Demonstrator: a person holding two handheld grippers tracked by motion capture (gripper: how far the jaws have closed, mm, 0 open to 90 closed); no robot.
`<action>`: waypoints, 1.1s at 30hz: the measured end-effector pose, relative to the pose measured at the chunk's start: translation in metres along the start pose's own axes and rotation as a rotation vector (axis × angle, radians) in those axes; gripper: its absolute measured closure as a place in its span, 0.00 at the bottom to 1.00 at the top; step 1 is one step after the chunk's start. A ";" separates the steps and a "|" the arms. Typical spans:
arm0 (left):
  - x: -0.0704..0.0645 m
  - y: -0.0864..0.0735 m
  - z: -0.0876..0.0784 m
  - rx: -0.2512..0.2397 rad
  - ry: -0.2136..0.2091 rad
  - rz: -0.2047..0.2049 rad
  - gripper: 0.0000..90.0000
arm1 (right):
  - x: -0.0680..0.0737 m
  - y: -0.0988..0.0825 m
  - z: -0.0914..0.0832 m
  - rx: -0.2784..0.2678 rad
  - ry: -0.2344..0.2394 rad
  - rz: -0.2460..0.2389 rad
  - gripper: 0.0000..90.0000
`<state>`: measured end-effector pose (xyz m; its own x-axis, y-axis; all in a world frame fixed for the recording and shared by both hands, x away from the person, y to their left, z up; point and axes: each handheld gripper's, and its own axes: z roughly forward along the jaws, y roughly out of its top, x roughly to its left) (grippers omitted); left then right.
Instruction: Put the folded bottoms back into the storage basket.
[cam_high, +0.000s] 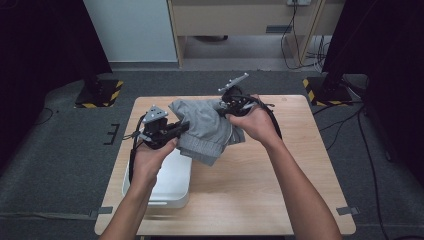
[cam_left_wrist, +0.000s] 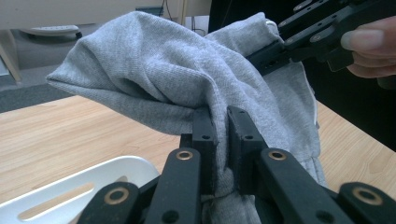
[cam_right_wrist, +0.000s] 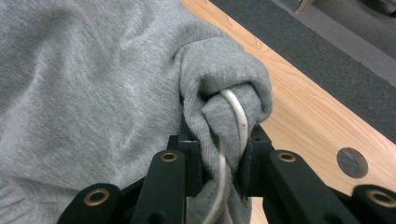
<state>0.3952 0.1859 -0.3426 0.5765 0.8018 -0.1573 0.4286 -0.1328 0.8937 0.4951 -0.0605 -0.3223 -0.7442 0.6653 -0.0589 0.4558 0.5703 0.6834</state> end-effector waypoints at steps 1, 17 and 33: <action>0.001 0.000 -0.001 -0.001 0.001 0.000 0.91 | 0.001 0.001 0.001 0.002 0.003 -0.002 0.84; 0.028 -0.007 -0.023 -0.007 0.042 -0.028 0.91 | 0.020 0.025 0.021 0.010 0.029 -0.025 0.84; 0.048 -0.014 -0.044 -0.019 0.069 -0.055 0.91 | 0.042 0.048 0.040 0.034 0.057 -0.055 0.84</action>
<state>0.3860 0.2517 -0.3437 0.5029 0.8460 -0.1773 0.4442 -0.0771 0.8926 0.5050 0.0143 -0.3208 -0.7947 0.6046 -0.0540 0.4287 0.6220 0.6552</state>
